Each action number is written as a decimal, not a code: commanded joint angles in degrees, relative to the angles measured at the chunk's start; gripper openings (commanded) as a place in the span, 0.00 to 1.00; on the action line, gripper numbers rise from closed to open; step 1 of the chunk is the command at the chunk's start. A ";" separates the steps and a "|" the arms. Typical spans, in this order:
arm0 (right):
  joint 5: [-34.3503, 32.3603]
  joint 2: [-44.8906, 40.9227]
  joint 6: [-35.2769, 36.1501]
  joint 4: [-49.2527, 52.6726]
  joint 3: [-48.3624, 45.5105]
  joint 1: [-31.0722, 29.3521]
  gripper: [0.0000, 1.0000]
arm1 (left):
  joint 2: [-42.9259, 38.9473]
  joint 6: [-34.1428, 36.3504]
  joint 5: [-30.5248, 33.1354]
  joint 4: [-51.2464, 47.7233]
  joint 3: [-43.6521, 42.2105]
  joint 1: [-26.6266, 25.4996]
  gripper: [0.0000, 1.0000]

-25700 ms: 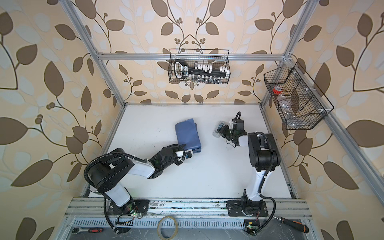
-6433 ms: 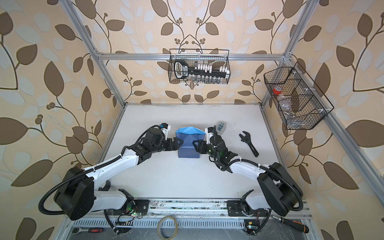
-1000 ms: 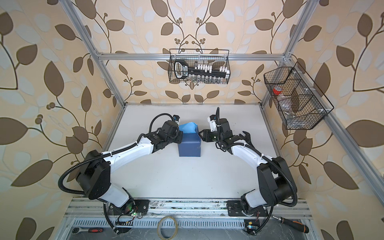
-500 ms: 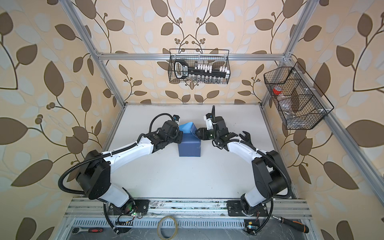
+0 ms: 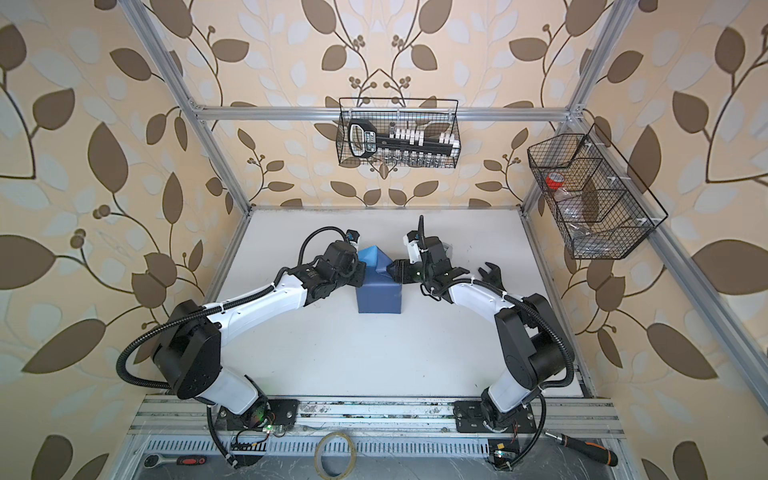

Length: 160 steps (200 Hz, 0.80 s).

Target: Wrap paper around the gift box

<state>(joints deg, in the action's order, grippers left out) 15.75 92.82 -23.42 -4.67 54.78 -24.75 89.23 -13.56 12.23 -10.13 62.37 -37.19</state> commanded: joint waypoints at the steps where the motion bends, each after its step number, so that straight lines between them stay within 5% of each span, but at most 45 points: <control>1: -1.81 1.53 0.17 -1.42 -2.79 0.21 0.61 | -1.87 0.03 -1.65 1.92 -0.95 -0.56 0.00; 86: 7.01 3.23 5.15 -5.50 -0.36 1.52 0.58 | -1.52 0.51 -1.59 1.78 -0.93 -0.59 0.00; 132: 5.80 1.51 4.18 -8.12 -3.95 1.46 0.53 | -1.67 0.13 -2.53 1.78 -0.75 -0.60 0.00; 160: 4.38 0.73 4.00 -10.43 -7.23 1.20 0.53 | -2.46 -0.46 -3.95 1.54 -0.25 -0.55 0.24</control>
<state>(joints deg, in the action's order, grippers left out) 21.26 94.04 -20.53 -14.74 51.11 -23.35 89.21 -13.74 10.48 -9.23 61.82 -37.19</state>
